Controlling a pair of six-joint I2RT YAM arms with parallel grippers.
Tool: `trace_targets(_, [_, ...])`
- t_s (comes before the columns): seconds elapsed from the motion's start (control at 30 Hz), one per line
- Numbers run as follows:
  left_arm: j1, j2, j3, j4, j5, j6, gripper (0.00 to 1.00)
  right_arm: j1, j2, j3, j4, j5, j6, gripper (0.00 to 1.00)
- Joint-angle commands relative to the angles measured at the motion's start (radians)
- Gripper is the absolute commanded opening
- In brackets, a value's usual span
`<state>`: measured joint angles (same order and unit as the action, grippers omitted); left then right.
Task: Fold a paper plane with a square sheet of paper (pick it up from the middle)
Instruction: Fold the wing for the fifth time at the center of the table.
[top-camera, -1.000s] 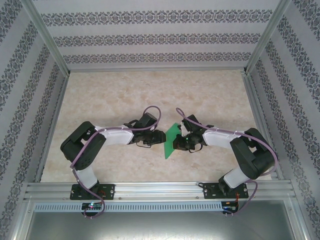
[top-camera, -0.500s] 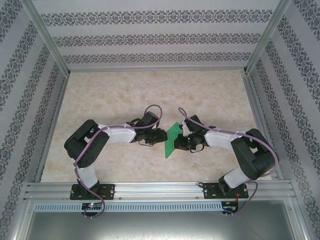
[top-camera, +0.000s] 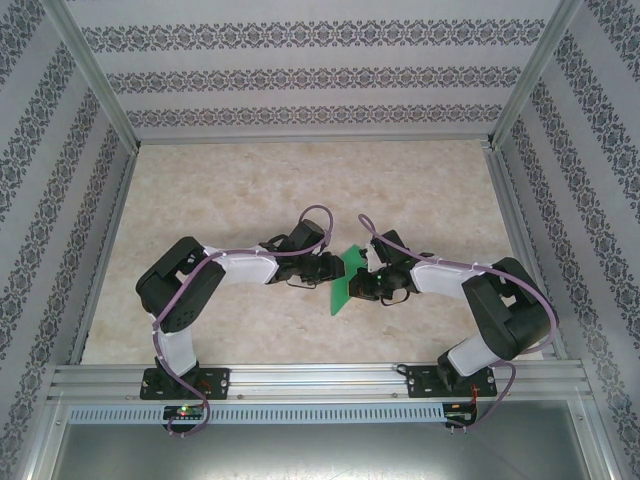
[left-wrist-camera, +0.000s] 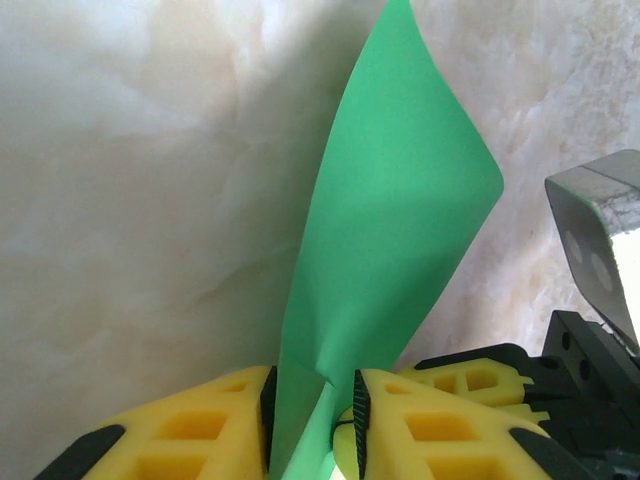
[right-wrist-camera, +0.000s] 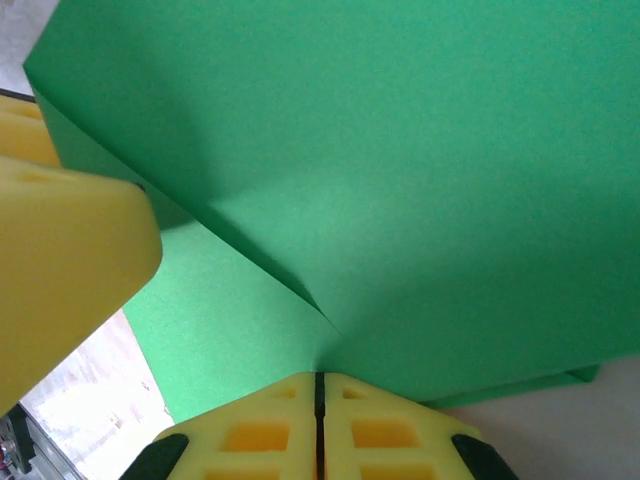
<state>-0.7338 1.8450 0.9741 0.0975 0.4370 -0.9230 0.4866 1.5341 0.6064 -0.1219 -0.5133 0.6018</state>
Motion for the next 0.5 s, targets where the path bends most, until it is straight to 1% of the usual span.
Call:
trace_targets(0.0, [-0.010,-0.021,0.031,-0.043,-0.011,0.034,0.29,-0.012,0.005,-0.016,-0.030,0.039,-0.017,0.08])
trace_targets(0.13, [-0.017,-0.030,0.022,-0.071,-0.026,0.051,0.27,-0.016,0.002,-0.014,-0.025,0.040,-0.011,0.08])
trace_targets(0.47, [-0.057,-0.039,0.020,-0.094,-0.031,0.073,0.26,-0.033,0.004,-0.013,-0.018,0.035,-0.001,0.08])
